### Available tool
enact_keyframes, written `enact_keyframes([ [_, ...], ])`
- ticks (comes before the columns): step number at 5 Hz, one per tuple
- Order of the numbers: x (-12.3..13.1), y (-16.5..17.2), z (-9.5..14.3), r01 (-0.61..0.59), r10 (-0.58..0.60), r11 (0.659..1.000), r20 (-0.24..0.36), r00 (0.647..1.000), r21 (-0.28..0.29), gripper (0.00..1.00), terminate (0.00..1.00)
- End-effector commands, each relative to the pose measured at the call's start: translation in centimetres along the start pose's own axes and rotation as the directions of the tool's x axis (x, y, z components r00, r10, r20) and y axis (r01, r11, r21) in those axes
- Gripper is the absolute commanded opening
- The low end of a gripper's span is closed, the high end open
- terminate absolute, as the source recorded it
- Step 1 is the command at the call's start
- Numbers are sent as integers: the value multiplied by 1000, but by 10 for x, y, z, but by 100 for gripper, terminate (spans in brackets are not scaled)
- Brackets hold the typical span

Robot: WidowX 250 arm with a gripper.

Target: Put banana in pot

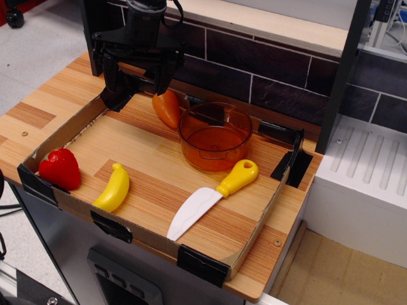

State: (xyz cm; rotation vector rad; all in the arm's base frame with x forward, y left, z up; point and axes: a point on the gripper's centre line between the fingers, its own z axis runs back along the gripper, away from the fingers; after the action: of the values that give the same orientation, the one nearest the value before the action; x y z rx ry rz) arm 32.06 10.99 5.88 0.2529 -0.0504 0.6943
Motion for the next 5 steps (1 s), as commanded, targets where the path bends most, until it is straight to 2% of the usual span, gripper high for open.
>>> enact_keyframes([
  [1,0,0,0,0,0,1000,0,1000,0,100,0],
  [2,-12,1,2,153,-149,986,64,987,-62,100,0],
  [3,-27,9,12,328,-323,936,55,945,-127,100,0],
  [4,-41,21,19,416,-417,893,34,908,-174,100,0],
  [5,-58,31,17,485,-498,852,-23,867,-198,100,0],
])
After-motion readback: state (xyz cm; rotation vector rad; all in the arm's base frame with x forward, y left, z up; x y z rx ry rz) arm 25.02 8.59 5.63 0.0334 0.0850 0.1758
